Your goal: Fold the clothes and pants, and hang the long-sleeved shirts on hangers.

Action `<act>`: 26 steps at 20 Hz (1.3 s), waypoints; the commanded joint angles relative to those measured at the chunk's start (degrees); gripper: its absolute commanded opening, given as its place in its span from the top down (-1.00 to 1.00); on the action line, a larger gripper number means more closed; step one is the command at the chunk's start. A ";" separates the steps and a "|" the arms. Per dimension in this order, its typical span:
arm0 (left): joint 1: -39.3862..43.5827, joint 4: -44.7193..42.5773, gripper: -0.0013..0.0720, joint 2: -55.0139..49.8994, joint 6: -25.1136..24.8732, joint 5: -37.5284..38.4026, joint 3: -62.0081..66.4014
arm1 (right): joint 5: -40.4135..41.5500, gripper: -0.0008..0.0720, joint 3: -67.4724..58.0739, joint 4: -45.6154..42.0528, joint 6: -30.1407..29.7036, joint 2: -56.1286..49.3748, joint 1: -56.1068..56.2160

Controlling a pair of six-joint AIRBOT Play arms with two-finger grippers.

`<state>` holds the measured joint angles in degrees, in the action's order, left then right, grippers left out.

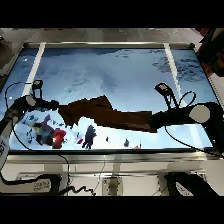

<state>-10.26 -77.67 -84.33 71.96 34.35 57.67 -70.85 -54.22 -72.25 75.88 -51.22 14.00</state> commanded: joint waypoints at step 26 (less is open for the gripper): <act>5.29 9.22 0.91 -0.92 -15.80 -5.49 2.91 | 7.98 0.96 -0.07 -1.36 0.07 -0.02 -0.02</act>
<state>-4.80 -68.88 -87.68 56.14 30.13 58.89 -66.94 -54.22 -72.42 75.92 -51.22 14.00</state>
